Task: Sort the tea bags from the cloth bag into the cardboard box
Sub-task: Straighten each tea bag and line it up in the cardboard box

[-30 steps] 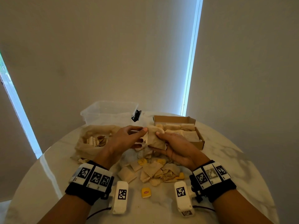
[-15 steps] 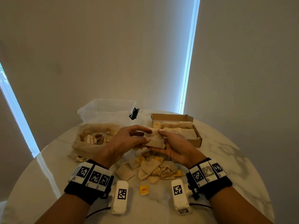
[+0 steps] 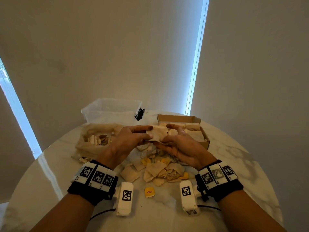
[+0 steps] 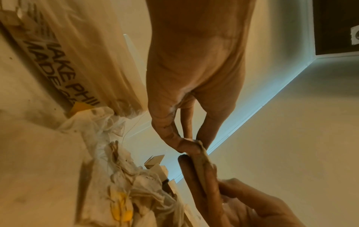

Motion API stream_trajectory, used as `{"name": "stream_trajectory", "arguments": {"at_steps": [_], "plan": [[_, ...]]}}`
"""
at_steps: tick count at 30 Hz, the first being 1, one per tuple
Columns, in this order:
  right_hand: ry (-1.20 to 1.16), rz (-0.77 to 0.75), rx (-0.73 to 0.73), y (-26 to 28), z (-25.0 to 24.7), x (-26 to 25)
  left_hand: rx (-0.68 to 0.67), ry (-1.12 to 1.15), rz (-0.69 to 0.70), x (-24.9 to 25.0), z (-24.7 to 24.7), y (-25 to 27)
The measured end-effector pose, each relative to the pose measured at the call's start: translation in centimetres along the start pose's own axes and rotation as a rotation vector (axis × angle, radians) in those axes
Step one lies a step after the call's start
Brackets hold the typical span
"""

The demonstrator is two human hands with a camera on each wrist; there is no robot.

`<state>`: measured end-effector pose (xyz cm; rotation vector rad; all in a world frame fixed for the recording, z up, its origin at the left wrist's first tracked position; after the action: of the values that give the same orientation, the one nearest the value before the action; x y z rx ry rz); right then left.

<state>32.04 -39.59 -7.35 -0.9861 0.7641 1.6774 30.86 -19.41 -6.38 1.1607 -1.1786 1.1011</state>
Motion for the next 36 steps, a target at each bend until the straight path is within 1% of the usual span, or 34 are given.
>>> {"name": "stream_trajectory", "arguments": {"at_steps": [2, 5, 9, 13, 17, 25, 28, 30, 32, 36], "plan": [[-0.01, 0.009, -0.038, 0.3, -0.1, -0.2, -0.01, 0.036, 0.002, 0.0, 0.0, 0.1], [0.002, 0.015, -0.049, 0.5, -0.2, -0.3, -0.042, 0.056, -0.018, 0.1, 0.1, 0.3], [0.058, 0.025, -0.103, 0.6, -0.2, -0.3, -0.046, 0.033, -0.049, -0.1, 0.2, 0.1], [0.07, 0.018, -0.111, 0.4, -0.6, -0.3, -0.04, 0.018, -0.08, -0.4, 0.1, -0.1], [0.126, 0.055, -0.108, 0.7, -0.3, -0.2, -0.04, 0.019, -0.106, -0.6, 0.1, -0.4], [0.237, 0.085, -0.029, 0.9, 0.2, -0.4, -0.07, -0.013, -0.124, -1.1, 0.2, -0.5], [0.255, 0.047, 0.002, 1.0, 0.0, -1.4, -0.068, 0.022, -0.106, -0.8, 0.3, -0.4], [0.284, 0.014, 0.03, 0.8, -0.5, -2.9, -0.05, 0.043, -0.08, -0.6, 0.1, -0.4], [0.362, -0.02, 0.058, 0.4, -1.4, -5.0, -0.037, 0.045, -0.057, -0.5, -0.1, -0.4], [0.655, -0.104, 0.172, -1.8, -5.2, -9.0, -0.01, 0.049, -0.05, -0.5, -0.5, -0.4]]}}
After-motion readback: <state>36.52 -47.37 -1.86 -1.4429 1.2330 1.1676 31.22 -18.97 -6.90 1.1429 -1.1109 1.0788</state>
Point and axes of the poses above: each hand's wrist, its own y-axis away from the middle knuckle, its own z-axis out of the palm, x = y × z, the point moved 1 cm from there along -y, towards the middle knuckle, and after that the axes turned 7 degrees about -z, right-handed, at the moved point
